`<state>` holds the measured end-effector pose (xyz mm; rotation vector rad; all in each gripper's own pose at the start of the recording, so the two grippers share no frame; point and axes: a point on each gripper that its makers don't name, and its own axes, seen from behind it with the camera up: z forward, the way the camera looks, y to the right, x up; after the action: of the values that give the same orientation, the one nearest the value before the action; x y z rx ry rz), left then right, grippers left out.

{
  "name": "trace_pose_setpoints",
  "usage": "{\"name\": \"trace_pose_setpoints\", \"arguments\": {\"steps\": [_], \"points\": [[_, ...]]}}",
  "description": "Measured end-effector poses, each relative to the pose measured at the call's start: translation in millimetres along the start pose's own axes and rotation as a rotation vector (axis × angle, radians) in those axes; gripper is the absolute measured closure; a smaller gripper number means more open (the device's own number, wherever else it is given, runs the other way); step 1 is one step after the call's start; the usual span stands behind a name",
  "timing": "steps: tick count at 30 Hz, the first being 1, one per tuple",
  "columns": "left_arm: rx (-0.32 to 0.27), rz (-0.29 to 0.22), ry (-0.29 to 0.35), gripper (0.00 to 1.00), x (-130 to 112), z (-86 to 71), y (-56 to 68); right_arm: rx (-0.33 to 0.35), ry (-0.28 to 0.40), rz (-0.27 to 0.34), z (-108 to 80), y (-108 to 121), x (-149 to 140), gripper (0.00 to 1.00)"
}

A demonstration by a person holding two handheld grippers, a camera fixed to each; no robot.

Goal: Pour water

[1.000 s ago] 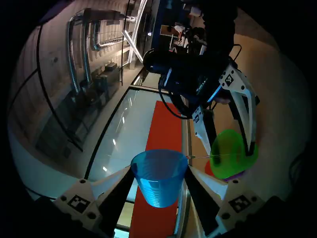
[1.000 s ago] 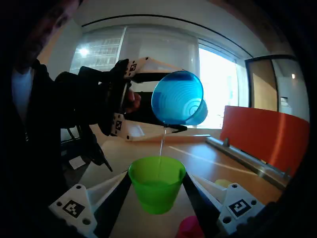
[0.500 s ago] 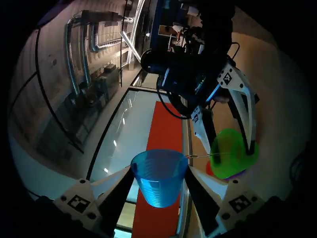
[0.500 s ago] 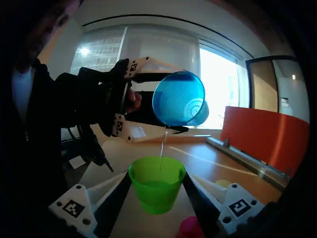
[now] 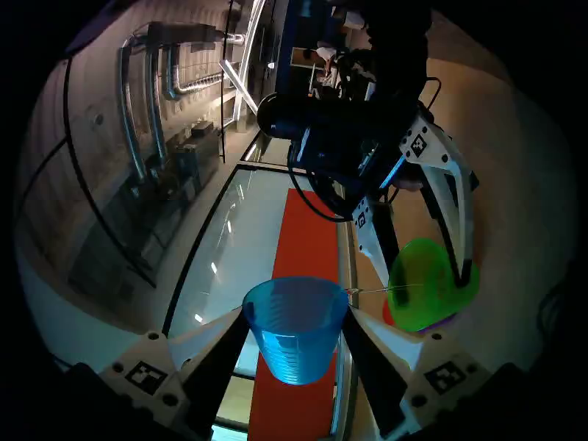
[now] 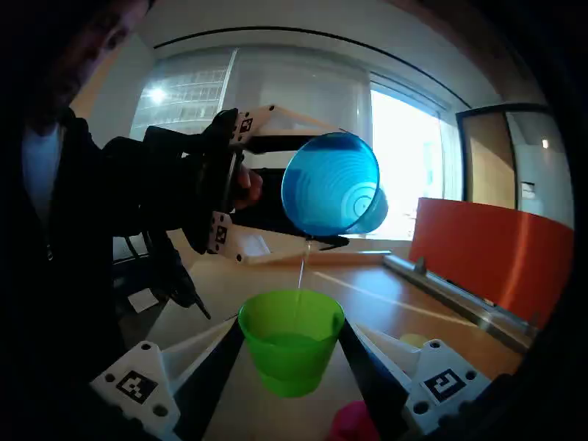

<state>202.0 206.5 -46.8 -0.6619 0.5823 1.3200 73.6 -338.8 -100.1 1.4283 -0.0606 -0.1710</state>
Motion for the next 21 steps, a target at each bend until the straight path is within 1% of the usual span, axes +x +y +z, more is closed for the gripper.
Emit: {"name": "trace_pose_setpoints", "arguments": {"steps": [21], "points": [[0.009,0.022,0.006,0.15,2.4,-2.2,-4.1,-0.002,-0.001,-0.009,-1.9,0.6,1.7,0.1]]}}
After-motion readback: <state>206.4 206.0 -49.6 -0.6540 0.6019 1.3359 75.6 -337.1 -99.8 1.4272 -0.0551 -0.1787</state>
